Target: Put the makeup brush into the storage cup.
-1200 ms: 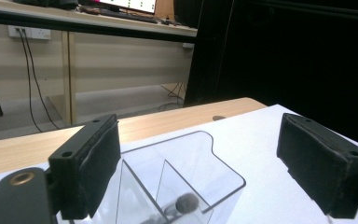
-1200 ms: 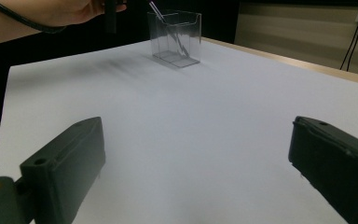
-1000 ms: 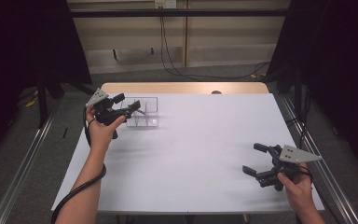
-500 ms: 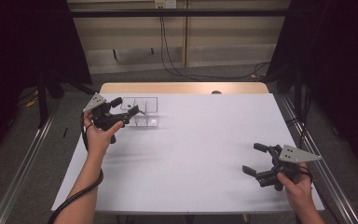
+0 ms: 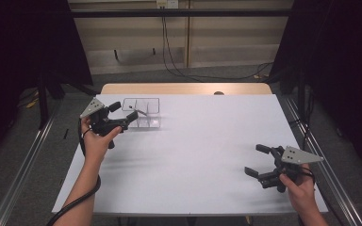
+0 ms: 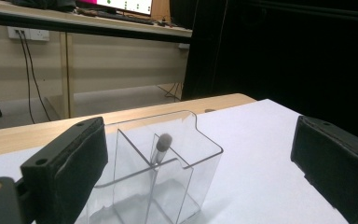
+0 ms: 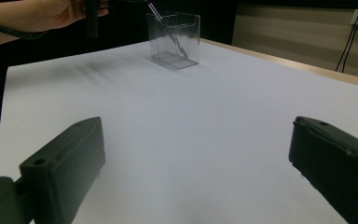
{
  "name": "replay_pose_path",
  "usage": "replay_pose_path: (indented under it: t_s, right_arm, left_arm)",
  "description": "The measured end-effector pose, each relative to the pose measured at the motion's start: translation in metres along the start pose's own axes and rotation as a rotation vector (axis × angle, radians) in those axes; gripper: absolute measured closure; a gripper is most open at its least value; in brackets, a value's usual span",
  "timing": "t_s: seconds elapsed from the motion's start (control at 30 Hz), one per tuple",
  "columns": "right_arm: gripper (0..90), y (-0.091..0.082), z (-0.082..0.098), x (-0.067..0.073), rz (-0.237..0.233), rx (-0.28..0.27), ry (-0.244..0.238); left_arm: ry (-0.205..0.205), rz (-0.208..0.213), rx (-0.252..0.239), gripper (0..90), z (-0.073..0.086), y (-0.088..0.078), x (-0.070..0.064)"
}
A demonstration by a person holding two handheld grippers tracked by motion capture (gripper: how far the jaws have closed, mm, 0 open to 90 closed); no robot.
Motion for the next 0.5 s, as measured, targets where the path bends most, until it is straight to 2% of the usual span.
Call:
replay_pose_path:
  t_s: [0.5]
  right_arm:
    - [3.2,0.001,-0.001,0.0,-0.003,-0.002,-0.001]
  left_arm:
    - [-0.001,0.028,-0.016,2.7,0.01,-0.014,-0.011]
Point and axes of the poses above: each handheld gripper's, and its own axes: y roughly forward along the jaws, z roughly out of its underside, x roughly to its left, the point moved 3 cm from there along y, roughly forward along the jaws, and after that the axes turned 12 degrees about z, right-handed, at the moved point
